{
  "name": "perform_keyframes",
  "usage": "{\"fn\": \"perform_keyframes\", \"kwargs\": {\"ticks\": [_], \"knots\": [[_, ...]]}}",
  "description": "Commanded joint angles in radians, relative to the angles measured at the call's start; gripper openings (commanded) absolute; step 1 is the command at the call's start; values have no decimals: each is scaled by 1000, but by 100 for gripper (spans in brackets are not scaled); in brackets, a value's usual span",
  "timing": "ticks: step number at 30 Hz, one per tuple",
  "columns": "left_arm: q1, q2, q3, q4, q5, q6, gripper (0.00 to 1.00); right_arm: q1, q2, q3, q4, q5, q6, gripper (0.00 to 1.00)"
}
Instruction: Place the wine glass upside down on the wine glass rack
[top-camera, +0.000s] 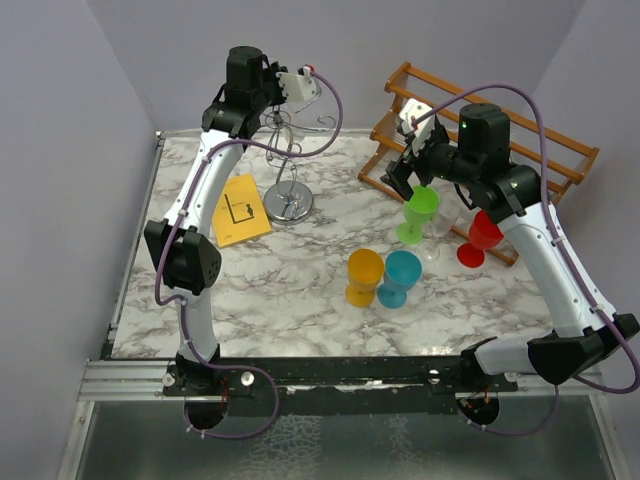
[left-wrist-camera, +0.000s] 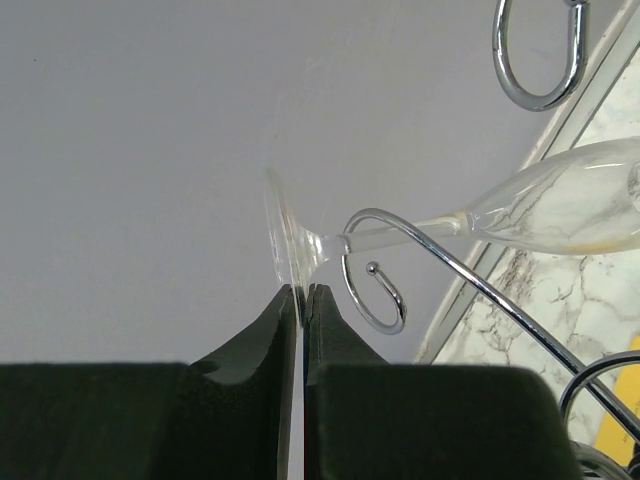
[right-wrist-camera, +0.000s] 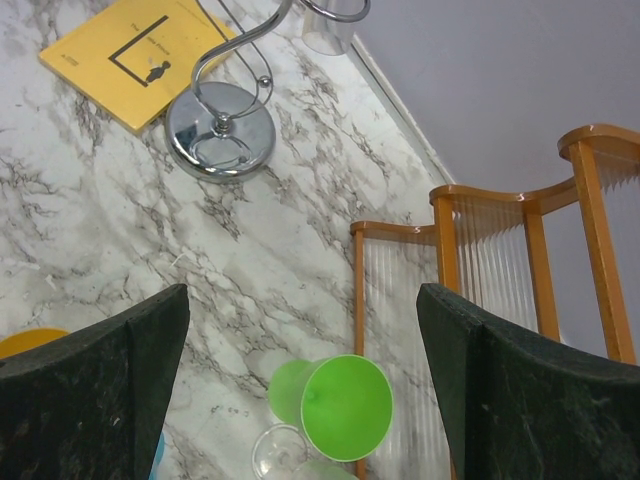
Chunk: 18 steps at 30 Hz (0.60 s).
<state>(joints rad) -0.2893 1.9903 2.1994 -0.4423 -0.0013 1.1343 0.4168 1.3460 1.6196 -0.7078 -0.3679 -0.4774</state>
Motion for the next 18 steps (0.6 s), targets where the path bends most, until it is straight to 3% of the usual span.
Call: {"fn": "perform_keyframes", "kwargs": {"ticks": [1,18], "knots": [[3,-26,28,-2,-12,-43,0,2,-25,-9,27,3,-13,95],[15,-89,-12,-57,41,-133,0,2,-33,-19,32,3,-13,95]]}}
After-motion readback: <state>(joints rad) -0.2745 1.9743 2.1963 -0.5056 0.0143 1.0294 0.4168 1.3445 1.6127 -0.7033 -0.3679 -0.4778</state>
